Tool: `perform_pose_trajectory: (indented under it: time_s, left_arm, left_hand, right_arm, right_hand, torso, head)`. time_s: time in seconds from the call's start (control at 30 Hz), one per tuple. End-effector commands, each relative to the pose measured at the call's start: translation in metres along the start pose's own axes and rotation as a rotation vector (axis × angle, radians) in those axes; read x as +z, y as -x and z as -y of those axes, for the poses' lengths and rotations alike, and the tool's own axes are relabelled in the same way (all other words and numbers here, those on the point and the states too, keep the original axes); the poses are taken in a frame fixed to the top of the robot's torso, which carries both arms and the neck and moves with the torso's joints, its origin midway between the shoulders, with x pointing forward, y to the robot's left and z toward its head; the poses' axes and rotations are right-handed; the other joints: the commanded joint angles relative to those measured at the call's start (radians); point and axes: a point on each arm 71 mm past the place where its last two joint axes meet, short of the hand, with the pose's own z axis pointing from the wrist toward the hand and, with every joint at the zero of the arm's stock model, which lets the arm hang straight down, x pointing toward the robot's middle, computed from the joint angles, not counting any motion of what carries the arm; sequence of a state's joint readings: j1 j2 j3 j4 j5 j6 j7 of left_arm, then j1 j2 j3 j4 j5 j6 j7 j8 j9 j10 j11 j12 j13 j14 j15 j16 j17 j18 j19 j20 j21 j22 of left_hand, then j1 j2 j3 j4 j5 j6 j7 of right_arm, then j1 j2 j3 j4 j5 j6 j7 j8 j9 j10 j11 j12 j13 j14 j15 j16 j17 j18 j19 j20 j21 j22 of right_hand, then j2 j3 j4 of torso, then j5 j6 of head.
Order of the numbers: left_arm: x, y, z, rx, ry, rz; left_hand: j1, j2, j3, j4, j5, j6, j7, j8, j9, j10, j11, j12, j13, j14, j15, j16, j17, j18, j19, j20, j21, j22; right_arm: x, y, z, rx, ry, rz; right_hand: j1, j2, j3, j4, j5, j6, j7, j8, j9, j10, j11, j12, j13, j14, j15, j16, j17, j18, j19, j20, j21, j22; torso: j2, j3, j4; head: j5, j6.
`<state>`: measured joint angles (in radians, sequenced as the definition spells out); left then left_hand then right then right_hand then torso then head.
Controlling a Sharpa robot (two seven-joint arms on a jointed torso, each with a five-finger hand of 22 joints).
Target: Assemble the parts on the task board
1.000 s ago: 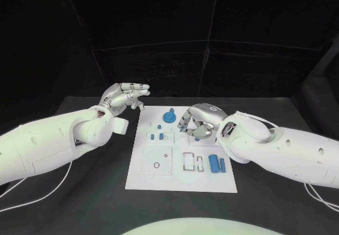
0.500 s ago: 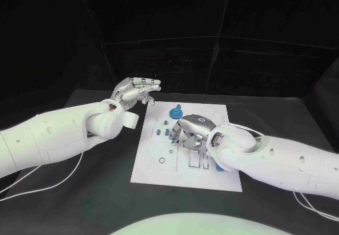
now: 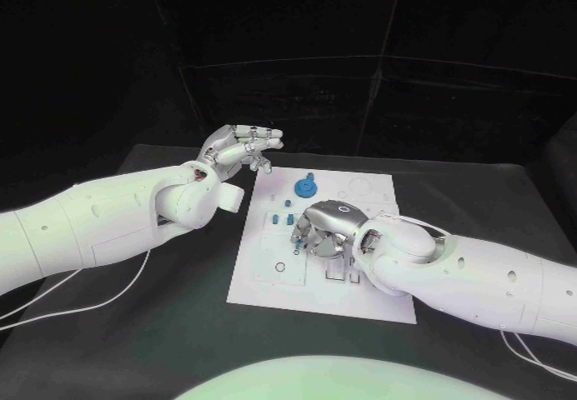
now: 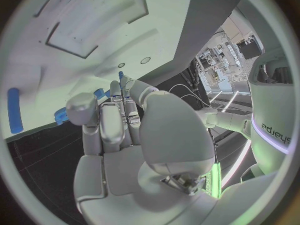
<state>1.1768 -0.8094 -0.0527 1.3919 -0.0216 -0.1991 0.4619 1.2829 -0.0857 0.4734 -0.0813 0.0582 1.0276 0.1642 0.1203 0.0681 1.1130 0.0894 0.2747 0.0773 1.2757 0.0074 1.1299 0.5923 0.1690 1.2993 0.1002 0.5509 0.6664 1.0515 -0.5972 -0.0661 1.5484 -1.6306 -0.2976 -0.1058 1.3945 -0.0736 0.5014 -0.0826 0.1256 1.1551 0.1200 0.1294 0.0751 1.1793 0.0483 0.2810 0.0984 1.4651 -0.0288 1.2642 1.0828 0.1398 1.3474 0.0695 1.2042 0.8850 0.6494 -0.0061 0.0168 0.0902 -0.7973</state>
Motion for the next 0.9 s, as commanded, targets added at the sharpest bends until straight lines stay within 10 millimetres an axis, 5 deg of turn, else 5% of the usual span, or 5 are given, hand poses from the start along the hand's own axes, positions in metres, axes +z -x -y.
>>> perform_pose_trajectory:
  time_s: [0.03,0.9]
  left_arm:
    - [0.0005,-0.0017,0.0009,-0.009,-0.004,-0.014]
    - [0.0022,-0.0028,-0.0001,-0.01,0.0,-0.018]
  left_hand:
    - [-0.005,0.005,-0.008,0.0,0.002,-0.001,0.006,0.001,-0.001,0.0,0.003,0.004,0.001,-0.005,-0.002,-0.006,-0.001,0.012,-0.009,0.001,-0.007,-0.001]
    - [-0.005,0.006,-0.01,0.0,0.002,-0.001,0.006,0.002,-0.001,-0.001,0.004,0.005,0.001,-0.006,-0.001,-0.007,-0.002,0.012,-0.009,0.002,-0.008,-0.002]
  right_arm:
    - [0.0007,-0.0019,-0.0011,-0.011,0.013,-0.022]
    - [0.0055,-0.0084,-0.0038,-0.03,0.009,-0.064]
  right_hand:
    - [-0.01,-0.002,0.008,0.0,0.004,0.001,0.008,0.001,0.001,0.002,0.005,-0.004,0.001,0.032,-0.002,0.004,-0.001,-0.02,0.002,0.002,0.005,0.001]
    - [-0.011,-0.003,0.008,0.0,0.004,0.001,0.008,0.0,0.001,0.002,0.006,-0.004,0.0,0.032,-0.002,0.004,-0.002,-0.02,0.002,0.002,0.005,0.001]
  torso:
    - [-0.001,0.0,-0.0014]
    - [0.001,0.0005,-0.0001]
  head:
    - [0.003,-0.002]
    - [0.014,-0.009]
